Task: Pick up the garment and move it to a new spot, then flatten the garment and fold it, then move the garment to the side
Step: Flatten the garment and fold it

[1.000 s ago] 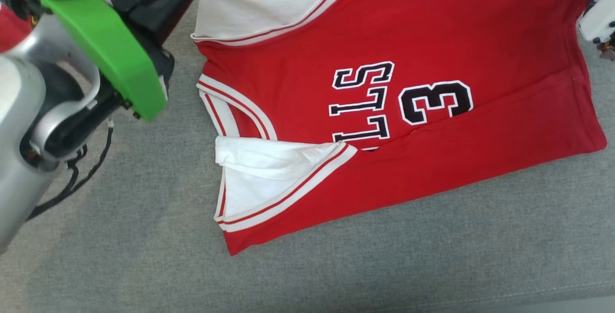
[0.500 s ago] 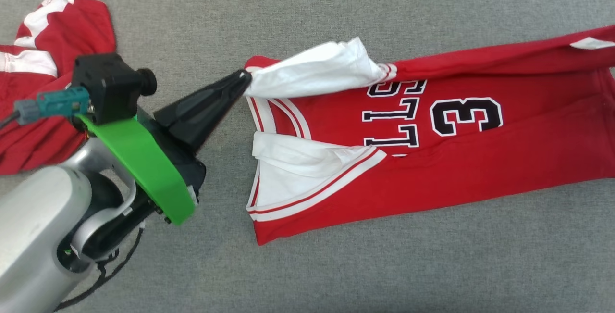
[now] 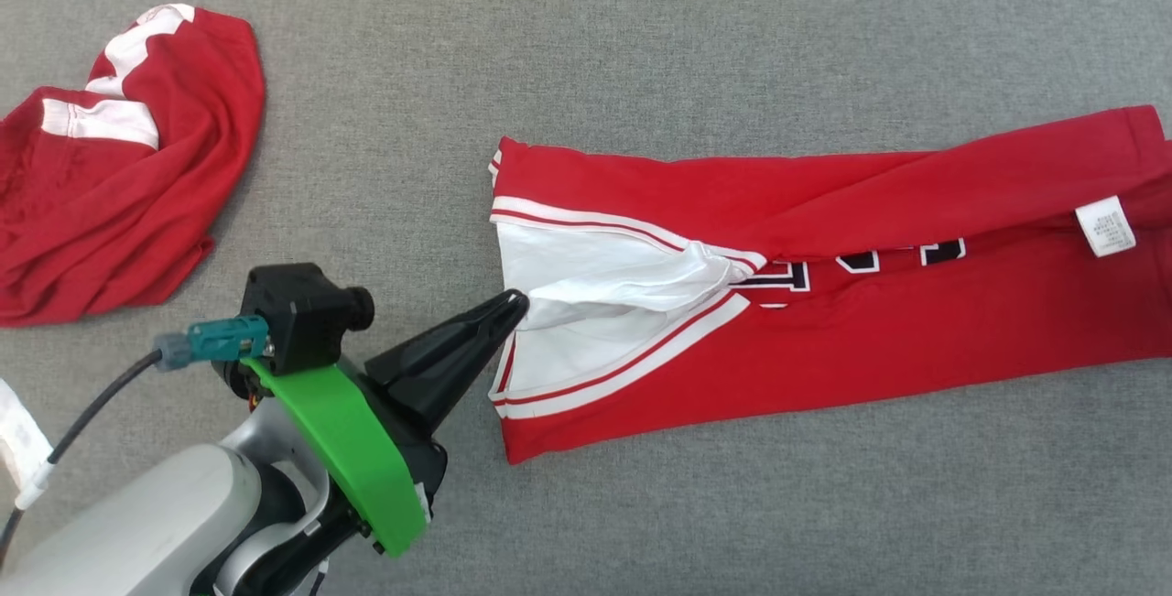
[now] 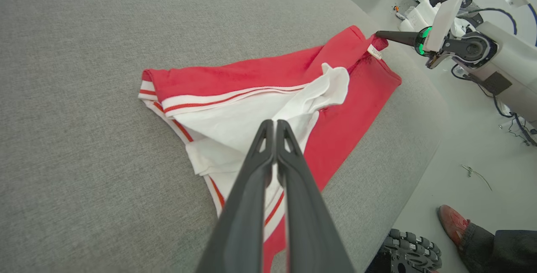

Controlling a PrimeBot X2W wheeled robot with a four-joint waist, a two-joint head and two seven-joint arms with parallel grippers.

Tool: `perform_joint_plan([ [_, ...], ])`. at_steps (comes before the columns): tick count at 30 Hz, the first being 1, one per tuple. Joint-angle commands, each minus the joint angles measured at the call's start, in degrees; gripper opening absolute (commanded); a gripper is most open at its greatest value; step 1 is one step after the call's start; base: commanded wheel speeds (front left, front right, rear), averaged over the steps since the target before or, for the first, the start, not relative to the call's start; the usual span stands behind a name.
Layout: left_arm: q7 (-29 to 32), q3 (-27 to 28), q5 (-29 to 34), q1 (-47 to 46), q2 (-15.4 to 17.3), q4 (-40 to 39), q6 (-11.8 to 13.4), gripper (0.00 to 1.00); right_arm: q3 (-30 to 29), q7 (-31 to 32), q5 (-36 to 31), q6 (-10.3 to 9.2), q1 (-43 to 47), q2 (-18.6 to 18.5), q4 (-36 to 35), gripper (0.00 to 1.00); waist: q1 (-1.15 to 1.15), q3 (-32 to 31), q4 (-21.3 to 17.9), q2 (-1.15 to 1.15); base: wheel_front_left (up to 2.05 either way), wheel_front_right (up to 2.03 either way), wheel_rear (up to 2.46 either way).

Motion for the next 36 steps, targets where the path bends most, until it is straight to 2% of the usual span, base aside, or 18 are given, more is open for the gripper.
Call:
perform_joint_plan([
  [1, -0.46, -0.2, -0.33, 1.2, -0.18, 0.29, 0.12, 0.0, -0.59, -0.03, 0.26, -0.11, 1.13, 0.25, -0.33, 0.0, 0.0, -0.17, 0.14, 0.0, 0.0, 0.0, 0.0],
  [5, -1.55, -0.8, -0.39, 3.01, -0.82, 1.26, 0.51, 0.0, -1.72, 0.13, -0.02, -0.11, 3.31, 1.04, -0.19, 0.0, 0.0, -0.6, 0.22, 0.0, 0.0, 0.0, 0.0],
  [7, -1.91, -1.48, 0.78, 3.48, -0.92, 1.87, 0.44, 0.0, -1.57, 0.75, 0.2, -0.11, 4.08, 1.45, 0.1, 0.28, 0.0, -0.88, 0.14, 0.0, 0.0, 0.0, 0.0],
  [8, -2.04, -1.96, 1.58, 3.7, -0.96, 2.28, 0.49, 0.0, -1.61, 0.8, 0.2, -0.11, 4.32, 1.52, 0.19, 0.47, 0.0, -1.1, 0.08, 0.0, 0.0, 0.0, 0.0],
  [9, -2.38, -2.29, 1.93, 3.97, -1.26, 2.66, 0.78, 0.01, -1.73, 0.6, -0.01, -0.11, 4.46, 1.57, 0.31, 0.82, 0.0, -1.34, 0.05, 0.0, 0.0, 0.0, 0.0],
  [10, -2.64, -2.77, 2.61, 4.44, -1.72, 2.94, 1.04, 0.29, -2.07, -0.2, -0.56, -0.11, 4.65, 1.78, 0.33, 1.0, 0.0, -1.7, 0.01, 0.0, 0.0, 0.0, 0.0],
  [11, -3.05, -3.09, 3.11, 4.77, -2.01, 3.38, 1.39, 0.48, -2.49, -0.99, -1.19, -0.11, 4.86, 2.03, 0.46, 1.0, 0.0, -2.1, 0.0, 0.0, 0.0, 0.0, 0.0],
  [12, -3.43, -3.45, 4.06, 5.03, -2.32, 3.93, 1.94, 0.93, -2.64, -1.9, -1.81, -0.11, 5.2, 2.51, 0.57, 1.0, 0.0, -2.62, -0.03, 0.0, 0.0, 0.0, 0.0],
  [13, -4.33, -3.5, 4.57, 5.53, -2.96, 4.49, 2.65, 1.0, -2.56, -2.93, -2.34, -0.1, 5.61, 3.04, 0.46, 1.0, 0.0, -3.2, -0.05, 0.0, 0.0, 0.0, 0.0],
  [16, -7.85, -3.01, 5.86, 7.38, -4.67, 6.29, 5.53, 1.0, -2.7, -6.46, -3.58, -0.1, 6.93, 4.26, -0.2, 1.0, 0.0, -5.13, -0.15, 0.0, 0.0, 0.0, 0.0],
  [21, -15.58, -2.21, 8.55, 12.06, -7.89, 10.32, 10.92, 1.0, -2.54, -16.13, -6.18, -0.1, 11.54, 7.98, -1.79, 1.0, 0.0, -9.09, 0.04, 0.0, 0.0, 0.0, 0.0],
  [25, -19.4, 0.23, 10.98, 16.06, -10.96, 13.4, 14.63, 1.0, -0.92, -22.91, -7.26, -0.1, 14.19, 10.59, -1.93, 1.0, 0.0, -11.27, 0.18, 0.0, 0.0, 0.0, 0.0],
  [27, -20.02, 2.5, 13.11, 17.47, -12.65, 13.8, 15.1, 1.0, 0.12, -25.86, -7.32, -0.1, 14.91, 11.68, -1.37, 1.0, 0.0, -11.97, 0.32, 0.0, 0.0, 0.0, 0.0],
  [29, -20.12, 7.74, 17.54, 19.49, -15.55, 12.22, 15.56, 1.0, 0.84, -28.47, -7.56, -0.11, 15.04, 12.25, -0.2, 1.0, 0.0, -12.5, 0.52, 0.0, 0.0, 0.0, 0.0],
  [33, -20.06, 17.24, 26.59, 26.0, -21.03, 9.89, 14.51, 1.0, 2.84, -31.93, -7.85, -0.1, 14.49, 13.47, 2.84, 1.0, 0.0, -13.71, 1.24, 0.0, 0.0, 0.0, 0.0],
  [36, -20.08, 22.11, 31.47, 29.48, -24.42, 9.9, 12.9, 1.0, 3.6, -33.11, -7.81, -0.11, 13.51, 13.75, 5.32, 1.0, 0.0, -14.72, 2.18, 0.0, 0.0, 0.0, 0.0],
])
